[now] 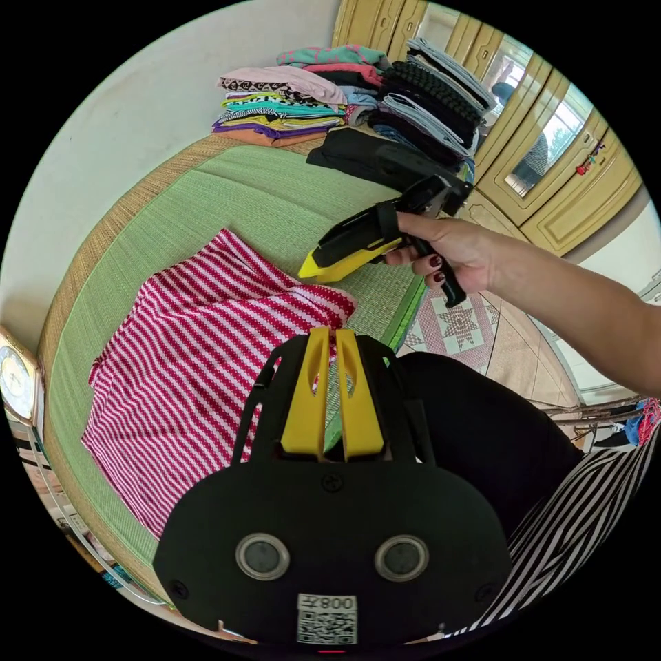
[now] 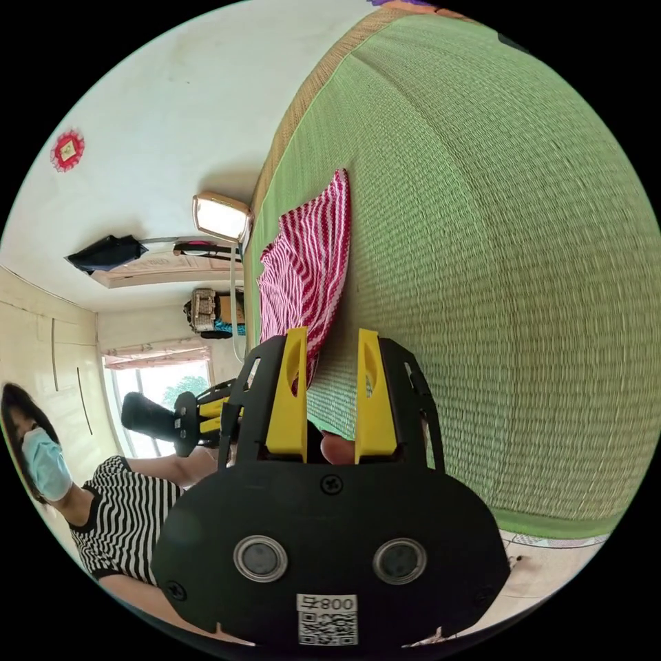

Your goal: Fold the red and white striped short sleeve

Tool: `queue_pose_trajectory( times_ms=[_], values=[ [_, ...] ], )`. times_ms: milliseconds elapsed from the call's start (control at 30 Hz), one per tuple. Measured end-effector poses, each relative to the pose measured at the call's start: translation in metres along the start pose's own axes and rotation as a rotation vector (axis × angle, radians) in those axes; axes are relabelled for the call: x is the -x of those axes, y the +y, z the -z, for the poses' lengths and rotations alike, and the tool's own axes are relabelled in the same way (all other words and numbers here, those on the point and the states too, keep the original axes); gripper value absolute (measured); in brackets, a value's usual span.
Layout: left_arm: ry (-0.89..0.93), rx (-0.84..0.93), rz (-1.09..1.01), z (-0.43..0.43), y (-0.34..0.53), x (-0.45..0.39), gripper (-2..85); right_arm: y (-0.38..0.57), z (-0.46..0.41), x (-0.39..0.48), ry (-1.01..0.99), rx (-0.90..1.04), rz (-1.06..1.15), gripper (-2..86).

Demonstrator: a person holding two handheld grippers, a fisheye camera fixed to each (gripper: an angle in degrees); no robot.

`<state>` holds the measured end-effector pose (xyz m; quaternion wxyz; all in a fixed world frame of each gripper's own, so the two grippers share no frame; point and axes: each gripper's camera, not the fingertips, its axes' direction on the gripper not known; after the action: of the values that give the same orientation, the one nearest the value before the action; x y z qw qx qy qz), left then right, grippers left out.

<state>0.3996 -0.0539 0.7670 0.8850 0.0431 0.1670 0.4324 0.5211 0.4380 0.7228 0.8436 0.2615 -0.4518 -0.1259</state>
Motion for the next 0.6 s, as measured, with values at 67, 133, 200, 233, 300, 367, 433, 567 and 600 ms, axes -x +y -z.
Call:
queue_pose_trajectory(
  times_ms=[67,133,200,233,300,367,433,567,600],
  values=[
    [0.001,-0.008,0.0,-0.008,0.001,-0.007,1.4,-0.019,-0.005,-0.002,-0.014,-0.012,-0.016,10.2],
    [0.007,-0.012,0.0,-0.013,0.001,-0.011,1.4,-0.031,-0.008,-0.002,-0.032,-0.017,-0.021,9.6],
    [0.013,-0.018,0.003,-0.019,0.002,-0.014,1.4,-0.043,-0.009,0.0,-0.045,-0.023,-0.021,9.4],
    [0.02,-0.02,0.007,-0.022,0.002,-0.015,1.4,-0.051,-0.01,0.001,-0.051,-0.027,-0.021,9.4],
    [0.03,-0.025,0.014,-0.027,0.002,-0.016,1.4,-0.063,-0.012,0.004,-0.062,-0.033,-0.018,9.5],
    [0.043,-0.03,0.023,-0.033,0.003,-0.017,1.3,-0.08,-0.016,0.01,-0.063,-0.023,-0.008,9.6],
    [0.052,-0.032,0.029,-0.036,0.003,-0.018,1.3,-0.091,-0.021,0.016,-0.055,-0.013,0.005,9.7],
    [0.063,-0.039,0.032,-0.036,0.005,-0.017,1.3,-0.114,-0.034,0.024,-0.077,0.002,0.015,9.1],
    [0.065,-0.04,0.034,-0.036,0.006,-0.017,1.3,-0.117,-0.036,0.024,-0.082,0.004,0.017,8.9]
  ],
)
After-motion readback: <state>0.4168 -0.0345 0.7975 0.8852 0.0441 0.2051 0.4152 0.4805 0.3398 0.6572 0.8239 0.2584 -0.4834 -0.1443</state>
